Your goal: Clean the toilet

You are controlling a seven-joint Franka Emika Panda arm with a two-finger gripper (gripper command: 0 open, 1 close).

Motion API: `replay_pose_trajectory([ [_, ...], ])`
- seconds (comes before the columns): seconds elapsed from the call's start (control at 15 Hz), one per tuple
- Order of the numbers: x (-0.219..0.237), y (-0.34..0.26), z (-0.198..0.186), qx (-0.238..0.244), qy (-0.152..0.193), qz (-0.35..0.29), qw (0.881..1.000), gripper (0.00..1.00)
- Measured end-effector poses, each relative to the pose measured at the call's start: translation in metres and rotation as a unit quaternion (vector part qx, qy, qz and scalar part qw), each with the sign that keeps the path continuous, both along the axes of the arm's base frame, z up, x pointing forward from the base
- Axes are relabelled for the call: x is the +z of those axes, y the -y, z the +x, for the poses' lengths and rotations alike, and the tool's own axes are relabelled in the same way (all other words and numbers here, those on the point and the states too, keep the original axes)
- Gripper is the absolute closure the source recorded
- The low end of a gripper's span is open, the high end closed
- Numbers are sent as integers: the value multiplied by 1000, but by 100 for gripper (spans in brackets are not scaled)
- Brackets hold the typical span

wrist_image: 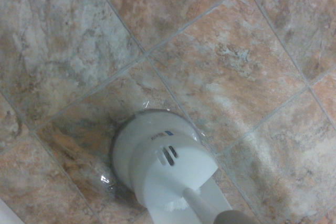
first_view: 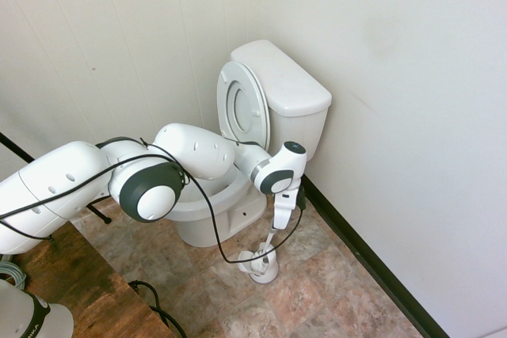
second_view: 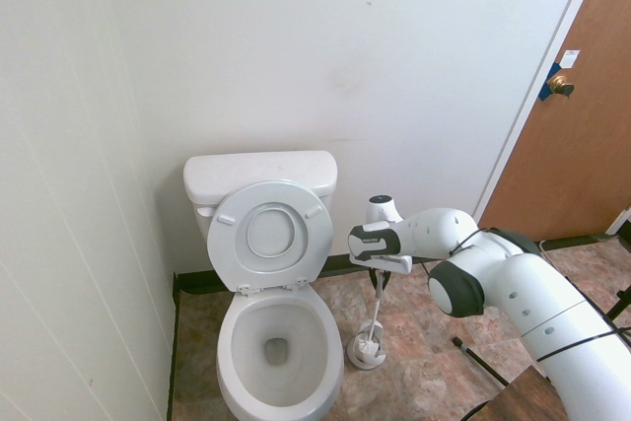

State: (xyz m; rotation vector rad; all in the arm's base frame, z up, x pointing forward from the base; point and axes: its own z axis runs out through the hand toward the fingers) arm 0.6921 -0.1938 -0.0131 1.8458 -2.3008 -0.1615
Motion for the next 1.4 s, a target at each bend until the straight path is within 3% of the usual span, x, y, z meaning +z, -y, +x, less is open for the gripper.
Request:
replay_pose_trajectory([
  [0.47, -1, 1, 0, 14, 9, 5, 1000, 100],
  [0.93, 6, -10, -30, 110, 15, 25, 994, 100],
  [1.4, 47, 2, -72, 210, 14, 31, 977, 100],
])
